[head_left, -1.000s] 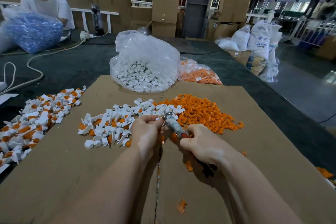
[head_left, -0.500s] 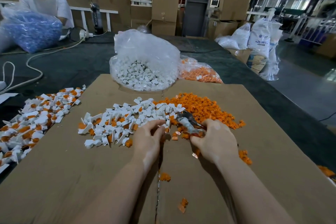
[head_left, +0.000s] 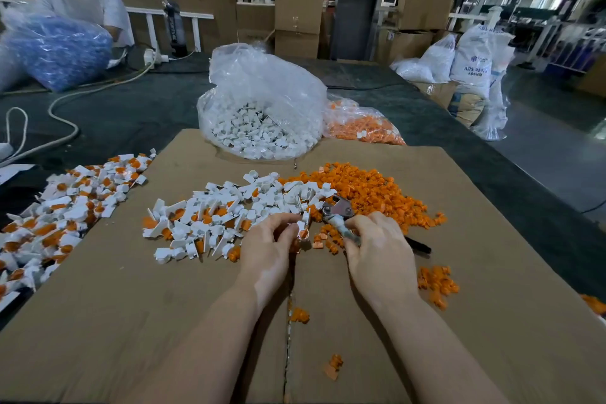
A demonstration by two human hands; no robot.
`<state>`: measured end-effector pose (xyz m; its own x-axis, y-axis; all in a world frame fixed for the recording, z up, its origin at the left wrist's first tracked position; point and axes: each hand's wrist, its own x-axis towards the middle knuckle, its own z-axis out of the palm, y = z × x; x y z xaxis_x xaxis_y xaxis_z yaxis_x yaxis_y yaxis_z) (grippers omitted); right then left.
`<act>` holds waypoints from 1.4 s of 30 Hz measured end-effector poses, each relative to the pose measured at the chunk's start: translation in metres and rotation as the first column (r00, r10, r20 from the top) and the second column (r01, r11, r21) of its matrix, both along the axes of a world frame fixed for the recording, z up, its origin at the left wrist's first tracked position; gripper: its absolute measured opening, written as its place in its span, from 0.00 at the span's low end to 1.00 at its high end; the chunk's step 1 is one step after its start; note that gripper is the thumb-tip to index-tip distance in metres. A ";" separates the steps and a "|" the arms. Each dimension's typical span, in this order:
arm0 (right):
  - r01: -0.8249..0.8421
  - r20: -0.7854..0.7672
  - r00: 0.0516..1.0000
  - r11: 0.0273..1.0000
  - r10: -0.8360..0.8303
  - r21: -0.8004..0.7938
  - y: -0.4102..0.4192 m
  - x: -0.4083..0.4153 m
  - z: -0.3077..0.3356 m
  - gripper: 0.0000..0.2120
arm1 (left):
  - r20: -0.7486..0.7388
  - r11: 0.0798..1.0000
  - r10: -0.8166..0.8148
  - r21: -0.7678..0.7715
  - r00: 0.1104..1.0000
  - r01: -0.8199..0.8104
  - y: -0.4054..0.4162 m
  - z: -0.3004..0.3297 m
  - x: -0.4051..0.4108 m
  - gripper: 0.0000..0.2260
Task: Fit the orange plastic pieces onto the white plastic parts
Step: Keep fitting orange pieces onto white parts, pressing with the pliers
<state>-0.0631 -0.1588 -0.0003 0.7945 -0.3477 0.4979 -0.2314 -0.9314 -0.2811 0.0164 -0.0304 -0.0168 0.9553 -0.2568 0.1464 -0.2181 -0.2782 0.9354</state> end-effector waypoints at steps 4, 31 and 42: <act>-0.158 0.021 0.987 0.978 0.157 0.137 0.011 0.003 -0.001 0.09 | 0.030 1.000 -0.022 0.016 0.999 0.022 0.000 0.000 0.000 0.07; -0.138 0.195 0.975 0.975 0.104 0.175 0.023 0.007 -0.016 0.04 | 0.116 0.996 -0.041 0.077 0.992 0.033 0.001 0.000 -0.009 0.10; 0.004 0.063 0.998 0.999 -0.007 0.052 0.025 0.008 -0.020 0.01 | 0.076 0.956 0.161 0.237 0.984 -0.175 -0.005 -0.003 -0.001 0.21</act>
<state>-0.0548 -0.1341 -0.0204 0.7601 -0.3789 0.5280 -0.2170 -0.9138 -0.3433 0.0155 -0.0354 -0.0195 0.9799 -0.1276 0.1535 -0.1982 -0.5312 0.8237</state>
